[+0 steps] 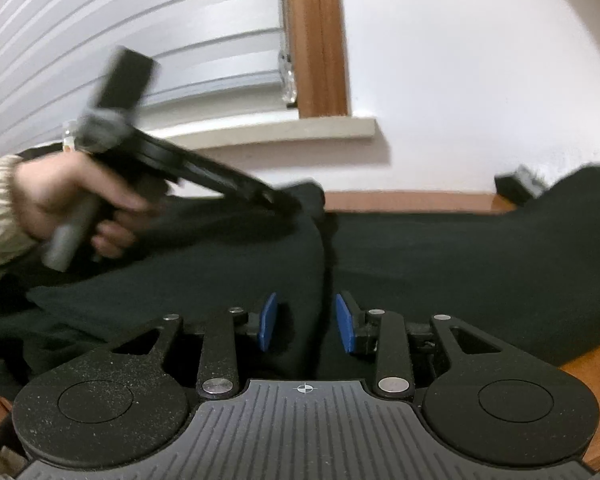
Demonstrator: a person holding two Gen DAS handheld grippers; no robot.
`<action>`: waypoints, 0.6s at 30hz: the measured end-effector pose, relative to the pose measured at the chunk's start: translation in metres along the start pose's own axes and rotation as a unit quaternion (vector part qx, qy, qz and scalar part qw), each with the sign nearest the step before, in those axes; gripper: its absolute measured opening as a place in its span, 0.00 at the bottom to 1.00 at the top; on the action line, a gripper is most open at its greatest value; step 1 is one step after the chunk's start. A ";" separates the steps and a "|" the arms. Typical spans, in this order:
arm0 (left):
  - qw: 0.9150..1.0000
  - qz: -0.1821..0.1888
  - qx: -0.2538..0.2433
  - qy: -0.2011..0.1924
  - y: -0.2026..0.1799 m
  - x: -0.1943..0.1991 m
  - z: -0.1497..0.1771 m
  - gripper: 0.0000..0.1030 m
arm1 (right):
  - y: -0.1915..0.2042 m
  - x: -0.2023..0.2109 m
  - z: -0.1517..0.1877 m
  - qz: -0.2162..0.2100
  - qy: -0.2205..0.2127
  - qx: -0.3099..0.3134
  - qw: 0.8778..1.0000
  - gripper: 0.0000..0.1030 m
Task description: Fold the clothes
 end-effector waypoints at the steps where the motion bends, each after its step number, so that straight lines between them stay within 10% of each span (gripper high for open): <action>1: 1.000 -0.002 0.000 0.008 0.001 -0.003 0.002 0.75 | 0.002 0.004 -0.004 0.001 -0.011 0.003 1.000 0.33; 12: 1.000 0.005 -0.007 0.004 0.000 -0.008 0.006 0.81 | 0.023 -0.003 0.010 -0.043 -0.016 -0.003 0.999 0.34; 15: 0.998 0.007 0.003 -0.064 0.000 0.008 -0.011 0.57 | 0.027 0.000 0.013 -0.038 -0.024 0.008 0.999 0.34; 18: 0.996 0.035 0.011 -0.077 -0.005 0.008 -0.016 0.54 | 0.026 0.001 0.015 -0.036 -0.028 0.004 0.999 0.34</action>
Point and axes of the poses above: each gripper's, at about its wrist camera, not at the fingertips, and x roughly against the way its jaws point, y to its left, z to its underside, the point moved 10 cm from there along -x, roughly the way its jaws point, and after that the axes turned 7 degrees about x, right-handed, at the moved point
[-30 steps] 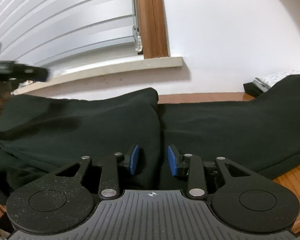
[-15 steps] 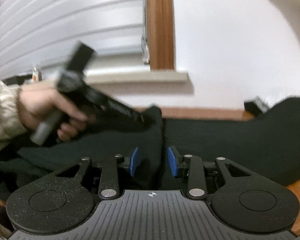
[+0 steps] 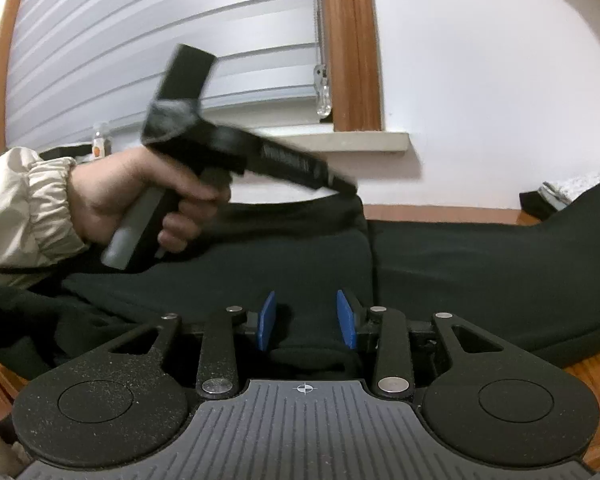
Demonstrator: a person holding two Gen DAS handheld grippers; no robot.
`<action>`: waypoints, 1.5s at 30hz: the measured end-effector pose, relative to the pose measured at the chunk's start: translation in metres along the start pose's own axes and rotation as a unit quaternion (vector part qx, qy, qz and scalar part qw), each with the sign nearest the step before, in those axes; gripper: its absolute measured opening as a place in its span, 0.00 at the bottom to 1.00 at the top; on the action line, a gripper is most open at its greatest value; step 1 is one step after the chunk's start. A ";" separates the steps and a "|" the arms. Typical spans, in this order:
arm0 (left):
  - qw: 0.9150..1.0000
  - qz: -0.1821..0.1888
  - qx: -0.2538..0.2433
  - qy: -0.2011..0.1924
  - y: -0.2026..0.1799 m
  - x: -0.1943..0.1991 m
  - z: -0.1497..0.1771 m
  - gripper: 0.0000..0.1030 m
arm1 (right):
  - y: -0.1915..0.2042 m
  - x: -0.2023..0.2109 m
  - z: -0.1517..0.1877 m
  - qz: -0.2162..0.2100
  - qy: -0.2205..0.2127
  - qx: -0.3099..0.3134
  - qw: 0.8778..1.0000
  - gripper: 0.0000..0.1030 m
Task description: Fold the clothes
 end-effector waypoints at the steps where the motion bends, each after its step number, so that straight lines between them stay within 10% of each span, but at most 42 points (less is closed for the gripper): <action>1: 1.000 -0.001 -0.001 0.017 0.000 -0.007 0.005 0.54 | 0.000 0.000 0.000 0.000 -0.002 -0.001 1.000 0.34; 10: 0.996 0.004 -0.021 0.091 -0.005 -0.029 0.020 0.75 | -0.001 0.004 0.002 0.002 -0.014 -0.003 1.000 0.34; 33: 0.995 0.020 -0.017 0.092 -0.009 -0.024 0.021 0.85 | -0.013 0.010 -0.010 0.004 0.005 -0.017 1.000 0.38; 39: 0.994 0.013 -0.040 0.104 -0.016 -0.028 0.025 0.91 | -0.126 0.061 -0.019 0.121 -0.020 -0.147 0.981 0.37; 45: 0.997 0.019 -0.017 0.074 -0.008 -0.019 0.015 0.89 | -0.100 0.057 -0.017 0.110 -0.005 -0.098 0.989 0.36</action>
Point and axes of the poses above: each gripper's, at about its wrist camera, not at the fingertips, and x roughly against the way its jaws point, y to its left, z to its underside, the point moved 10 cm from there along -x, roughly the way its jaws point, and after that the axes turned 7 degrees about x, right-handed, at the moved point
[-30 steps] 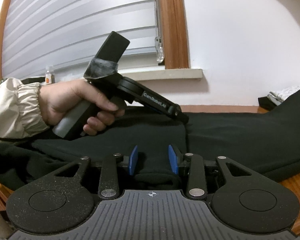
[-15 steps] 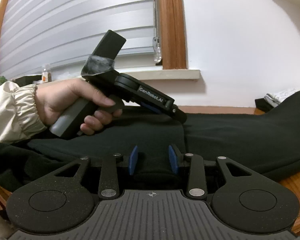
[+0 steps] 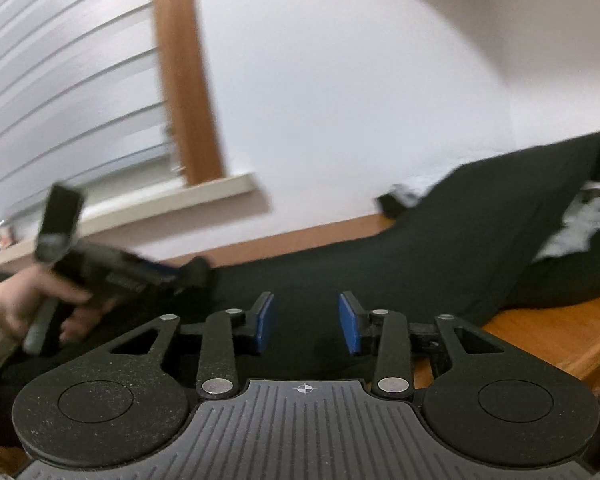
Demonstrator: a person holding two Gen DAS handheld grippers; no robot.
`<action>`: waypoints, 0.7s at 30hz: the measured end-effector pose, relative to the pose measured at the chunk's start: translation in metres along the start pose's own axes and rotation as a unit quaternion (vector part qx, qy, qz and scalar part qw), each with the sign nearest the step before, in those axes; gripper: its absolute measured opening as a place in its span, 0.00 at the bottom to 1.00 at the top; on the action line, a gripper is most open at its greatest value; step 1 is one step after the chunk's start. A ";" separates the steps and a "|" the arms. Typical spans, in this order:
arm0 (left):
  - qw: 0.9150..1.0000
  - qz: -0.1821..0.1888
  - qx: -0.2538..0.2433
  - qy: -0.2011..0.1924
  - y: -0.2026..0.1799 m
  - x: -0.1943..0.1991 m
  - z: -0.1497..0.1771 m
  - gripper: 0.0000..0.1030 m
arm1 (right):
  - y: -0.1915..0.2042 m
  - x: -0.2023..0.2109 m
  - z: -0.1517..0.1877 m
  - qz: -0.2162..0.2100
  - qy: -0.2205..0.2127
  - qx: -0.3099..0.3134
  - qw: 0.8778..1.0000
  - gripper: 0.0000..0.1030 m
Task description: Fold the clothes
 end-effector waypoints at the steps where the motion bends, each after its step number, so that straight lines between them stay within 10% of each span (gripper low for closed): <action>1: 1.000 -0.003 0.015 -0.022 0.007 0.008 -0.005 0.80 | 0.016 -0.007 0.002 -0.016 0.002 0.009 1.000 0.36; 6: 0.998 -0.016 0.051 -0.033 0.039 0.020 -0.009 0.49 | 0.083 -0.034 0.013 -0.090 0.014 0.049 0.995 0.35; 21: 0.998 -0.036 0.041 -0.005 0.041 0.011 -0.004 0.53 | 0.091 -0.028 0.029 -0.090 0.049 0.080 0.992 0.35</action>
Point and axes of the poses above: each gripper's, at about its wrist camera, not at the fingertips, and x roughly against the way its jaws point, y to its left, z to its underside, the point moved 10 cm from there along -x, roughly the way its jaws point, and after that the axes turned 7 degrees about x, right-handed, at the moved point
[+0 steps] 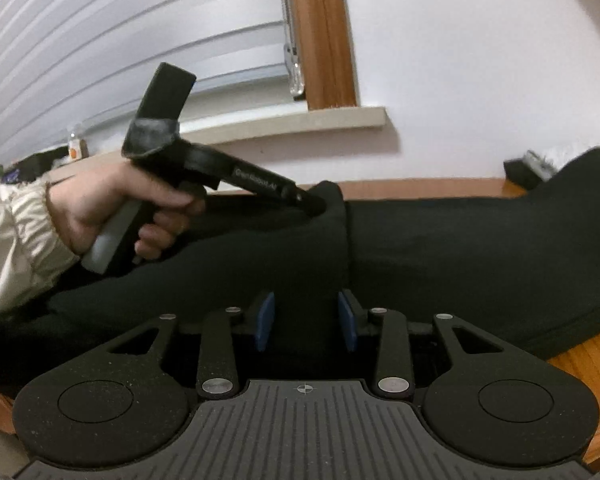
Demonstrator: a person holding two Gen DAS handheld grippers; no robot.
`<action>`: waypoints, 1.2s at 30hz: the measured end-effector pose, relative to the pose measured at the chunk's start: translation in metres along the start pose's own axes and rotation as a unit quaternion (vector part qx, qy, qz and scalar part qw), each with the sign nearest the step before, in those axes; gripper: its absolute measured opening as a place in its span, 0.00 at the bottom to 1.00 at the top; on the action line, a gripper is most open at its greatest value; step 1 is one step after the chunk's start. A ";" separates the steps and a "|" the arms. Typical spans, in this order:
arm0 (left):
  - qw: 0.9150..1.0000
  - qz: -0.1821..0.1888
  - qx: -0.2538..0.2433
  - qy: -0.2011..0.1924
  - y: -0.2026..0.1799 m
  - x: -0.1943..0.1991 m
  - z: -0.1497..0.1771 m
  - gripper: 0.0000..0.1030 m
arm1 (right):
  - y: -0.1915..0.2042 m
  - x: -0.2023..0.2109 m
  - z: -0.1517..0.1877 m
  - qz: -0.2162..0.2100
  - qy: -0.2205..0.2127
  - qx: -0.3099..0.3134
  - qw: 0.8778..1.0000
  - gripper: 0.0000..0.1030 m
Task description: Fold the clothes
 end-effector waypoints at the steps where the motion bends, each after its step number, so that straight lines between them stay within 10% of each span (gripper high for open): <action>1: 1.000 0.000 0.010 -0.007 0.003 0.002 -0.002 0.53 | -0.002 0.000 0.001 -0.001 -0.001 -0.004 1.000 0.35; 13: 0.999 -0.016 0.015 -0.027 0.007 0.008 -0.008 0.76 | -0.054 -0.002 -0.005 0.001 -0.002 -0.093 0.996 0.38; 22: 0.998 -0.004 0.017 -0.068 -0.002 0.029 -0.012 0.78 | -0.063 -0.106 -0.050 -0.029 0.141 0.028 0.989 0.34; 36: 0.988 -0.011 0.123 -0.091 0.038 0.032 -0.026 0.79 | -0.060 -0.131 -0.050 -0.114 0.108 -0.118 0.980 0.45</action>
Point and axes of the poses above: each gripper's, at about its wrist camera, not at the fingertips, and x roughly against the way its jaws point, y to its left, z to its underside, the point moved 10 cm from there along -x, roughly the way its jaws point, and after that the axes turned 7 degrees about x, right-handed, at the moved point
